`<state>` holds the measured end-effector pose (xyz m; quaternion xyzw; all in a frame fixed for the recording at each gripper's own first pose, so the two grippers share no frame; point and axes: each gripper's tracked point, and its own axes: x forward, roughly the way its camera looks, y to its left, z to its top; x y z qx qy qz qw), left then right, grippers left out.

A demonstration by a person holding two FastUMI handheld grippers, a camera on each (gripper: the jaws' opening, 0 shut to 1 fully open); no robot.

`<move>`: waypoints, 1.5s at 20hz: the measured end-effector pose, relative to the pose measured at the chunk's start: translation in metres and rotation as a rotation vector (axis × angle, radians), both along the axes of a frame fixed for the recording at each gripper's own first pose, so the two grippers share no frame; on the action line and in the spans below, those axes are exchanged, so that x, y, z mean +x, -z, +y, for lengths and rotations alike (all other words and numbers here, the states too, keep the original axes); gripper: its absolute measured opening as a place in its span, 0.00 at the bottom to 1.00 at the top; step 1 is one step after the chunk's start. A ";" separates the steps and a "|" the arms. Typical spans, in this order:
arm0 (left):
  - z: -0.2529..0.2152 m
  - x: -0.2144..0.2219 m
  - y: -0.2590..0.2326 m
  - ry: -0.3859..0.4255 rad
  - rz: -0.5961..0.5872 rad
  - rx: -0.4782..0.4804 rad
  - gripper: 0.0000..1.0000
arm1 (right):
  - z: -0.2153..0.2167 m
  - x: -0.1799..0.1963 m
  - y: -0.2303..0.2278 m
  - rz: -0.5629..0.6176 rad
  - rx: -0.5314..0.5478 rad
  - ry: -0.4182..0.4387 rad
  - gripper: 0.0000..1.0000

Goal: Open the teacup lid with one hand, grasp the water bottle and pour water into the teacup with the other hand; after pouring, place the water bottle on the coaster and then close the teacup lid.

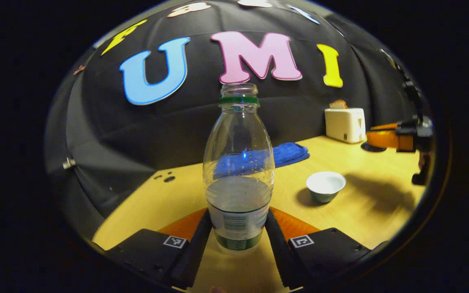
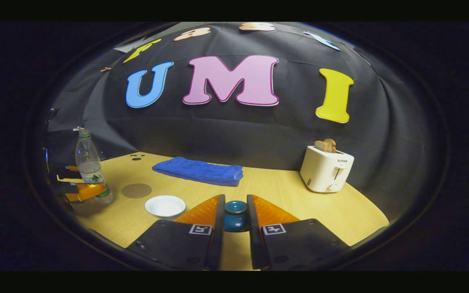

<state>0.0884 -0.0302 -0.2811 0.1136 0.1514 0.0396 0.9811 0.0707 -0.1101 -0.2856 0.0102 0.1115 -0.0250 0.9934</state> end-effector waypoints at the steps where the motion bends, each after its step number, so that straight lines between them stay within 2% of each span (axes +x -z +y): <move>1: 0.007 0.003 0.003 -0.014 0.028 0.079 0.77 | -0.003 -0.002 0.000 -0.001 -0.004 0.005 0.30; 5: 0.022 0.021 0.001 -0.014 0.097 0.355 0.77 | -0.014 -0.008 -0.001 -0.007 -0.005 0.025 0.30; 9: 0.013 0.039 -0.003 0.046 0.109 0.555 0.77 | -0.023 -0.012 -0.002 -0.016 -0.036 0.027 0.30; 14: 0.006 0.056 -0.011 0.074 0.113 0.816 0.76 | -0.031 -0.018 -0.002 -0.023 -0.044 0.026 0.30; 18: 0.001 0.067 -0.008 0.105 0.121 0.933 0.76 | -0.039 -0.021 0.000 -0.027 -0.058 0.023 0.30; 19: 0.000 0.069 -0.008 0.111 0.122 0.962 0.77 | -0.041 -0.022 0.000 -0.027 -0.061 0.024 0.25; 20: 0.000 0.071 -0.008 0.116 0.122 0.992 0.76 | -0.043 -0.023 0.000 -0.027 -0.063 0.024 0.30; 22: 0.001 0.074 -0.012 0.119 0.118 1.045 0.76 | -0.046 -0.025 0.001 -0.028 -0.068 0.027 0.30; 23: 0.002 0.077 -0.012 0.119 0.116 1.069 0.76 | -0.048 -0.025 0.000 -0.029 -0.073 0.028 0.25; 24: 0.001 0.080 -0.012 0.121 0.114 1.092 0.77 | -0.051 -0.025 0.001 -0.027 -0.077 0.031 0.30; 25: 0.003 0.082 -0.014 0.123 0.111 1.112 0.76 | -0.052 -0.026 0.001 -0.027 -0.079 0.031 0.25; 28: 0.001 0.088 -0.019 0.134 0.095 1.169 0.76 | -0.054 -0.026 0.002 -0.026 -0.082 0.031 0.35; 29: 0.000 0.088 -0.020 0.138 0.090 1.187 0.76 | -0.055 -0.025 0.002 -0.026 -0.083 0.029 0.30; 30: 0.000 0.089 -0.022 0.139 0.084 1.205 0.76 | -0.055 -0.026 0.001 -0.026 -0.083 0.029 0.35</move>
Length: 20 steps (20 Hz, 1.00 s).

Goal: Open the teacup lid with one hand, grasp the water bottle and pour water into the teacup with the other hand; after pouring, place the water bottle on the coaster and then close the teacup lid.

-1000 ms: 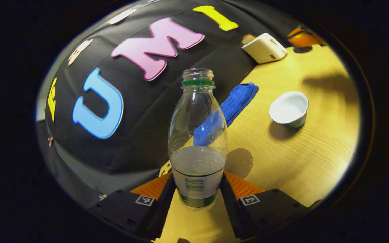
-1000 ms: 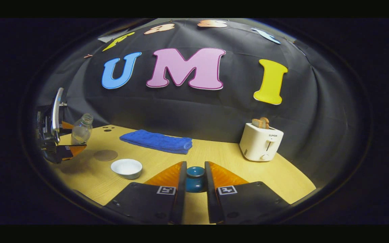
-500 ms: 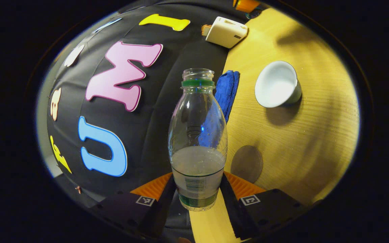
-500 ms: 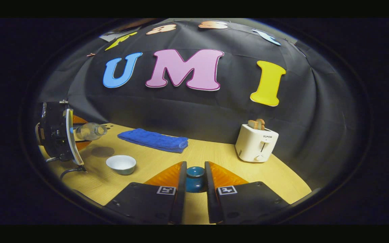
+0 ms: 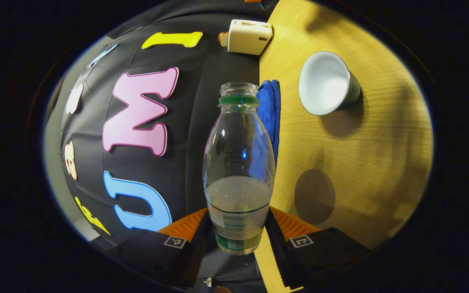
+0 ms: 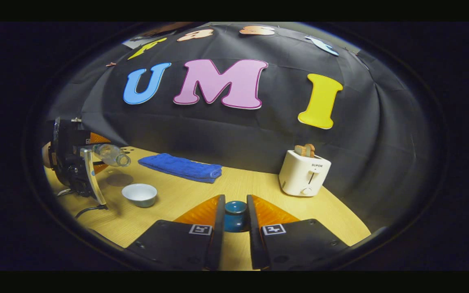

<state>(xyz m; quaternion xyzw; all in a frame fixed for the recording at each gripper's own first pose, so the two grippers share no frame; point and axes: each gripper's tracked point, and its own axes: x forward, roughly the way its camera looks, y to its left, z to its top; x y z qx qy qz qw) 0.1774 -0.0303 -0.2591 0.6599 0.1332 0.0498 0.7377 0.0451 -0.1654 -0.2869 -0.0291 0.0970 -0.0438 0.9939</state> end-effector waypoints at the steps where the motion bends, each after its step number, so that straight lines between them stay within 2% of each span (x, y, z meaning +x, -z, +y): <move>1: 0.001 0.001 -0.003 0.005 -0.006 0.016 0.76 | 0.000 0.000 0.000 -0.002 0.001 -0.001 0.30; 5: 0.002 0.001 -0.013 0.026 -0.051 0.095 0.76 | -0.004 -0.001 -0.002 -0.009 -0.018 0.010 0.30; 10: 0.001 0.004 -0.010 0.053 -0.075 0.149 0.76 | -0.007 -0.005 -0.002 -0.011 -0.030 0.013 0.30; 11: 0.001 0.005 -0.010 0.059 -0.080 0.159 0.76 | -0.008 -0.005 -0.002 -0.013 -0.029 0.015 0.25; 12: 0.001 0.006 -0.010 0.064 -0.085 0.174 0.76 | -0.008 -0.006 -0.002 -0.015 -0.027 0.018 0.25; 13: 0.002 0.007 -0.011 0.069 -0.091 0.191 0.76 | -0.010 -0.006 -0.003 -0.018 -0.023 0.020 0.30; 20: -0.001 0.015 -0.010 0.108 -0.105 0.249 0.76 | -0.008 -0.009 0.000 -0.019 -0.019 0.019 0.30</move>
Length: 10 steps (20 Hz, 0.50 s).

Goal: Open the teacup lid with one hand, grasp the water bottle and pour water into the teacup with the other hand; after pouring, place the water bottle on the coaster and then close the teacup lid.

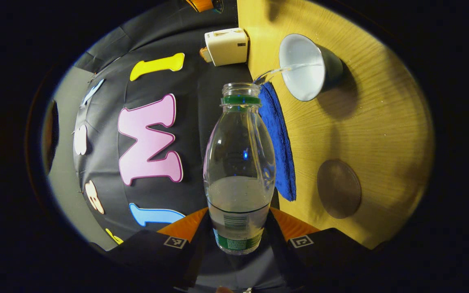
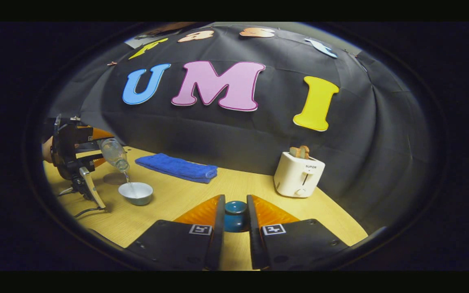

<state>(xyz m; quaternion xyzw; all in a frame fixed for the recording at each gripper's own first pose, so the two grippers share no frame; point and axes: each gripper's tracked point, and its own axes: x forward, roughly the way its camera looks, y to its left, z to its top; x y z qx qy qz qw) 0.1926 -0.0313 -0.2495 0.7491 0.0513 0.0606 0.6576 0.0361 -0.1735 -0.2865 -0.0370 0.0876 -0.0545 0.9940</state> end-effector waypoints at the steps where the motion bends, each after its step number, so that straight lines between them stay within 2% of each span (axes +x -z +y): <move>1: -0.001 -0.001 -0.001 0.003 -0.001 0.002 0.76 | 0.001 -0.001 0.000 0.001 0.001 0.000 0.30; 5: 0.000 -0.001 -0.005 0.015 -0.019 0.022 0.76 | 0.002 0.000 -0.001 -0.004 0.003 -0.002 0.30; 6: -0.001 0.000 -0.005 0.015 -0.022 0.025 0.76 | 0.002 0.000 -0.001 -0.003 0.002 -0.002 0.35; 7: 0.000 0.000 -0.006 0.015 -0.025 0.028 0.76 | 0.002 0.000 -0.001 -0.003 0.002 -0.002 0.25; 9: 0.001 0.000 -0.006 0.020 -0.030 0.038 0.76 | 0.002 0.000 -0.002 -0.006 0.002 -0.001 0.30; 10: 0.000 0.000 -0.007 0.025 -0.034 0.045 0.76 | 0.002 0.000 -0.002 -0.007 0.000 -0.001 0.25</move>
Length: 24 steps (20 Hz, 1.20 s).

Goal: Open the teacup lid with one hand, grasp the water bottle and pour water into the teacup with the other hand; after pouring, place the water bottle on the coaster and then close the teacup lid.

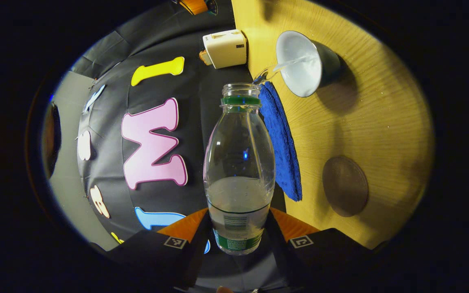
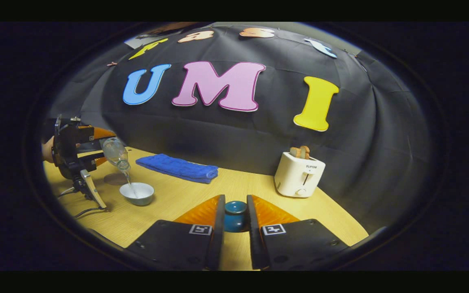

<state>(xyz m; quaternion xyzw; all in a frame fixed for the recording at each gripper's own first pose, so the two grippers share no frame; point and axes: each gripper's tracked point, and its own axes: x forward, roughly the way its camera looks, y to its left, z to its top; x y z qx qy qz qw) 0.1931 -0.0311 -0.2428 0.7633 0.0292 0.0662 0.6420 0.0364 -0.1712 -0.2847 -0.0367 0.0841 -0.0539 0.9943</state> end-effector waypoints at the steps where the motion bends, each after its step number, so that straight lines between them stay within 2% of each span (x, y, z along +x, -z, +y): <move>1: 0.001 0.001 -0.001 0.005 -0.003 0.007 0.76 | 0.000 0.000 0.000 -0.001 -0.001 -0.001 0.25; 4: 0.001 0.005 -0.007 0.024 -0.019 0.035 0.76 | 0.001 -0.001 -0.001 -0.003 -0.005 -0.004 0.25; 5: 0.000 0.007 -0.011 0.032 -0.026 0.048 0.76 | 0.000 -0.001 -0.001 -0.003 -0.006 -0.003 0.30; 7: -0.001 0.011 -0.017 0.048 -0.038 0.070 0.76 | 0.000 -0.001 -0.002 -0.005 -0.004 -0.003 0.30; 8: -0.002 0.012 -0.019 0.056 -0.046 0.078 0.76 | 0.000 -0.001 -0.002 -0.006 -0.004 -0.003 0.35; 9: -0.002 0.013 -0.023 0.065 -0.056 0.088 0.76 | 0.000 -0.001 -0.002 -0.009 -0.002 -0.005 0.25; 11: -0.005 0.014 -0.029 0.081 -0.076 0.102 0.76 | 0.000 -0.001 -0.003 -0.013 0.000 -0.005 0.25; 12: -0.007 0.015 -0.031 0.092 -0.085 0.109 0.76 | 0.001 -0.001 -0.003 -0.014 0.001 -0.005 0.30; 13: -0.010 0.016 -0.034 0.103 -0.094 0.122 0.76 | 0.000 -0.001 -0.005 -0.018 0.002 -0.005 0.25; 15: -0.012 0.018 -0.041 0.121 -0.111 0.136 0.76 | 0.000 -0.002 -0.005 -0.021 0.003 -0.007 0.25; 16: -0.013 0.018 -0.044 0.129 -0.121 0.144 0.76 | 0.001 -0.002 -0.005 -0.023 0.002 -0.009 0.30; 17: -0.015 0.019 -0.047 0.140 -0.129 0.152 0.76 | 0.000 -0.002 -0.006 -0.025 0.001 -0.010 0.30; 18: -0.017 0.021 -0.049 0.150 -0.138 0.160 0.76 | 0.000 -0.002 -0.005 -0.025 0.000 -0.010 0.25; 20: -0.017 0.022 -0.054 0.160 -0.154 0.176 0.76 | 0.000 -0.002 -0.006 -0.029 0.003 -0.008 0.25; 21: -0.018 0.024 -0.056 0.165 -0.165 0.183 0.76 | 0.000 -0.002 -0.006 -0.031 0.008 -0.007 0.30; 22: -0.017 0.024 -0.061 0.166 -0.183 0.198 0.76 | 0.000 -0.003 -0.006 -0.032 0.007 -0.007 0.25; 23: -0.016 0.026 -0.063 0.170 -0.188 0.204 0.76 | 0.000 -0.002 -0.006 -0.033 0.005 -0.009 0.25; 24: -0.014 0.027 -0.067 0.175 -0.192 0.209 0.76 | -0.001 -0.002 -0.006 -0.033 0.003 -0.009 0.30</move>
